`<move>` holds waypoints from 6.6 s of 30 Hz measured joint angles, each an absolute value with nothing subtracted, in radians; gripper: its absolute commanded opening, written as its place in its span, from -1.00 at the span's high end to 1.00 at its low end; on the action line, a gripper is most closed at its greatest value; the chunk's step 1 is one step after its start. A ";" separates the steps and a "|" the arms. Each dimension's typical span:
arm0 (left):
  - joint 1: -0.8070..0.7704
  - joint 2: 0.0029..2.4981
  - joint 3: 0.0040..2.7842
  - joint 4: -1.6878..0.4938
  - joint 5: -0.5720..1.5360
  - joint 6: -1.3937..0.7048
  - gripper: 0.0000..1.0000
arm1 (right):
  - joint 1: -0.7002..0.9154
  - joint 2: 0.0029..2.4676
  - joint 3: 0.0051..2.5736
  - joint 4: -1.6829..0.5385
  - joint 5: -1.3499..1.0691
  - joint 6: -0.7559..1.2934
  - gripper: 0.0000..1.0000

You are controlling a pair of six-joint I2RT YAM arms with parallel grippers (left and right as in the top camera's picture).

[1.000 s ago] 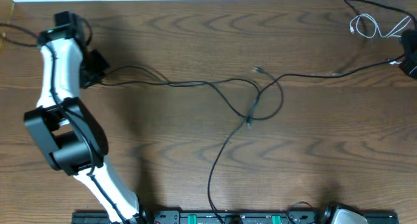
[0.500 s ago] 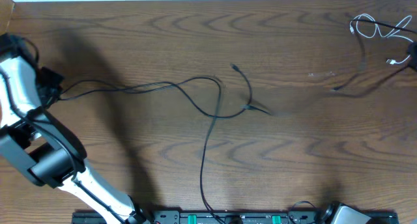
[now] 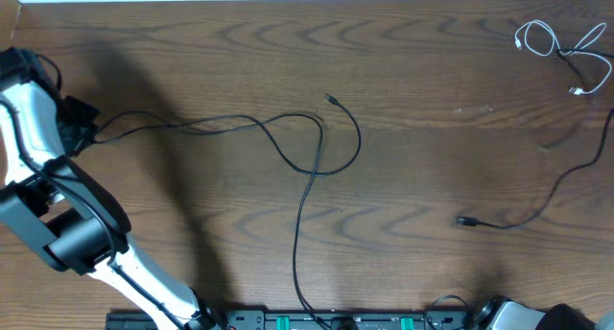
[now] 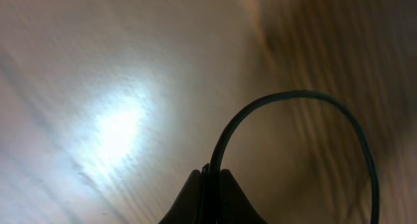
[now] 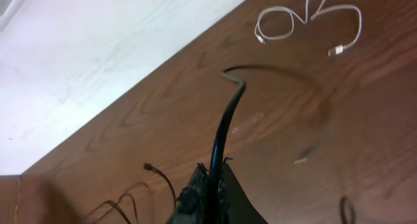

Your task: Untangle cables

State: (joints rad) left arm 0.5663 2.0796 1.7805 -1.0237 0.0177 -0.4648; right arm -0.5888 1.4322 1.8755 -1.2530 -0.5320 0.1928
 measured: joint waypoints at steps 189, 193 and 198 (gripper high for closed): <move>-0.109 1.584 1.765 -1.125 0.320 -0.210 0.85 | -0.606 1.493 1.674 -0.854 -0.464 0.355 -0.99; -0.225 1.588 1.703 -1.121 0.347 -0.247 0.84 | -0.567 1.493 1.674 -0.924 -0.480 0.322 -0.98; -0.366 1.628 1.610 -1.103 0.364 -0.291 0.20 | -0.535 1.493 1.674 -0.977 -0.484 0.290 -0.99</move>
State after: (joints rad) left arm -0.3656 1.6276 1.6104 -1.1034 0.3641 -0.2909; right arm -0.5354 1.4929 1.6741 -0.9771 -0.4835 0.2901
